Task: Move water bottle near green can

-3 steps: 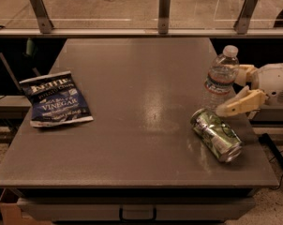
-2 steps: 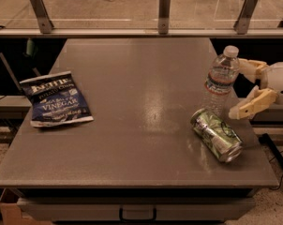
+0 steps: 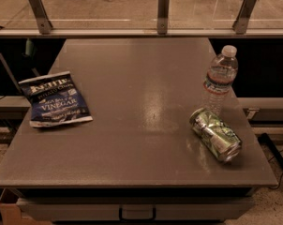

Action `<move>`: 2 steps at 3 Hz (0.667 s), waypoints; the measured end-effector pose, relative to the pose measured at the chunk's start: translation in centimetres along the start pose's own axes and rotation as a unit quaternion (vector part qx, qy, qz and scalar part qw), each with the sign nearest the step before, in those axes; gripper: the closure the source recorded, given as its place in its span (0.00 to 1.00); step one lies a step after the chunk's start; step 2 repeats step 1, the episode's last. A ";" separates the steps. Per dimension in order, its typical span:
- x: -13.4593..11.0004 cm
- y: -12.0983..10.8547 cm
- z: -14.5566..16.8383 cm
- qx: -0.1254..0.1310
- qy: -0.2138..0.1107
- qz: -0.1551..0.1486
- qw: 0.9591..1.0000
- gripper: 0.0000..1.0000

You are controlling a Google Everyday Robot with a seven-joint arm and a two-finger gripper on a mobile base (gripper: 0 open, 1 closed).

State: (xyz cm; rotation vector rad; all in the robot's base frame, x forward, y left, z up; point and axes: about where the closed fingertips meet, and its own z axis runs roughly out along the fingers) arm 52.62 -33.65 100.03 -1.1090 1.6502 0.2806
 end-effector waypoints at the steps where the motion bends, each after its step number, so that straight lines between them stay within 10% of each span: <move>1: -1.4 -2.1 -2.6 0.034 0.004 -0.020 0.999 0.00; 2: -1.4 -2.1 -2.6 0.034 0.004 -0.020 0.999 0.00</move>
Offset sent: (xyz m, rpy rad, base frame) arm 0.0000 0.0000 0.0000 0.0000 0.0000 0.0000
